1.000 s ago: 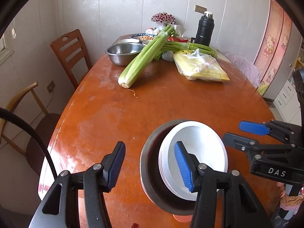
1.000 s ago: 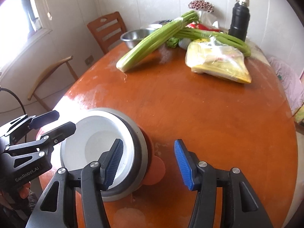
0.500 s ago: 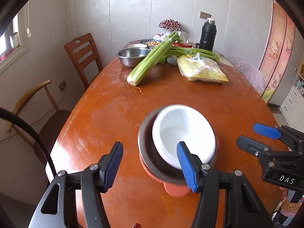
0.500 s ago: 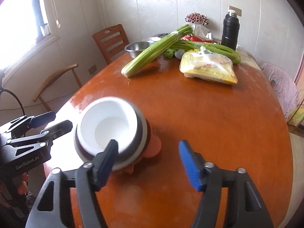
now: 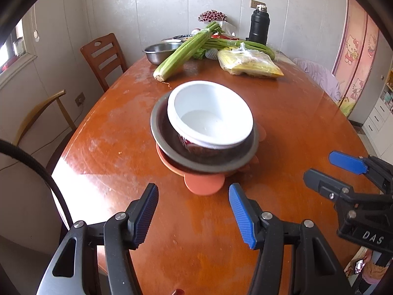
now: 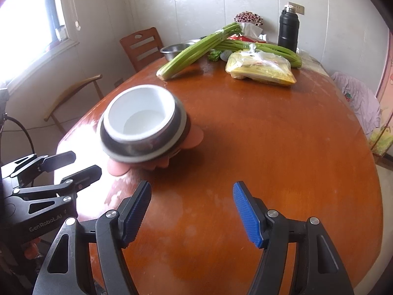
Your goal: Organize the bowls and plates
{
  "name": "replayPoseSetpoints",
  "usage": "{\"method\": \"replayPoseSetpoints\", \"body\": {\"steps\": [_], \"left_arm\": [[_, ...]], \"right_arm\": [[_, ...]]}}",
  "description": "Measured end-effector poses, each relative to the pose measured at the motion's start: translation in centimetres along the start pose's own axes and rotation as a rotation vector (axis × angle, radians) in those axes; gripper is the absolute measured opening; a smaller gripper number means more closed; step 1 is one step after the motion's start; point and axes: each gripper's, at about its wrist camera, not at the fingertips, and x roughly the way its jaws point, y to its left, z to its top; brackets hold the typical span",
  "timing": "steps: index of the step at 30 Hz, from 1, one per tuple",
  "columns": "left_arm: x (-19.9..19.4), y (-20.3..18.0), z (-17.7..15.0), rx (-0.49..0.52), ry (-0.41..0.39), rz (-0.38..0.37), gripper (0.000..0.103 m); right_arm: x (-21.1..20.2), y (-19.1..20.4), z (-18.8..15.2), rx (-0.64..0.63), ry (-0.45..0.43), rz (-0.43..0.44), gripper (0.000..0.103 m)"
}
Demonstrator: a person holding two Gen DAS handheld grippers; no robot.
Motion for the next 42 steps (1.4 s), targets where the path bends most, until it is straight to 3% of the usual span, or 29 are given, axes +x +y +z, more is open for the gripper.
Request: {"method": "replayPoseSetpoints", "body": {"steps": [10,42], "left_arm": [[0.2,-0.7,-2.1,-0.008,0.000,-0.008,0.059],[-0.3,-0.4,-4.0,0.028,-0.005,-0.027,0.059]], "right_arm": [[0.0,0.8,-2.5,-0.004,0.014,0.003,0.071],[-0.4,0.7,-4.2,0.059,-0.002,-0.026,0.071]]}}
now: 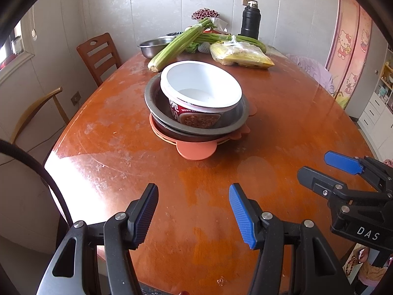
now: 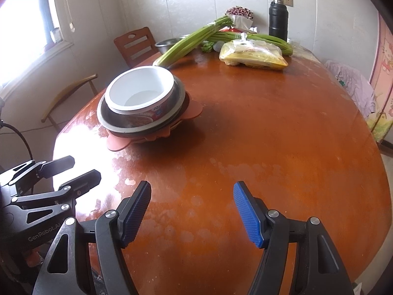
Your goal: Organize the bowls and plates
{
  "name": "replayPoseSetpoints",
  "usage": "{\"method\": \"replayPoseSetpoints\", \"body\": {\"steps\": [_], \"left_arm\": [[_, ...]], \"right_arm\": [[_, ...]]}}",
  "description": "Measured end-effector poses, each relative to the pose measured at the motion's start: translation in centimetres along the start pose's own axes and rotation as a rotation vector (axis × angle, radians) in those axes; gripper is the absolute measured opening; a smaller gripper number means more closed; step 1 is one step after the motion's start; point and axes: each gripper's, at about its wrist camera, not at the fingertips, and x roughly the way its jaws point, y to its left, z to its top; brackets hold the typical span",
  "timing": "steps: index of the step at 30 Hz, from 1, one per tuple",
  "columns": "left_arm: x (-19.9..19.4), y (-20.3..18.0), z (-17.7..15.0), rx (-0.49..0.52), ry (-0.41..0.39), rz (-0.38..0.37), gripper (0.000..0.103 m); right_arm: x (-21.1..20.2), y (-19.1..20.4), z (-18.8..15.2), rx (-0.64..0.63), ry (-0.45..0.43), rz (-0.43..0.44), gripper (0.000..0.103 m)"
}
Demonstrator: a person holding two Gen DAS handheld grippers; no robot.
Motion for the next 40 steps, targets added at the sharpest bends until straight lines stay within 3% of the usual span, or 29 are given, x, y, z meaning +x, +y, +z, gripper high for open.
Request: {"method": "replayPoseSetpoints", "body": {"steps": [22,34,40], "left_arm": [[-0.2,0.2,-0.3,0.000,-0.003,-0.002,0.060],[1.3,1.0,0.5,-0.002,0.015,0.066,0.060],[2.4,3.1,1.6,-0.021,0.019,0.035,0.062]], "right_arm": [[-0.6,0.5,-0.3,-0.013,-0.012,-0.012,0.071],[0.3,-0.7,0.5,0.018,0.002,-0.026,0.072],[1.2,-2.5,1.5,0.039,0.012,-0.033,0.071]]}}
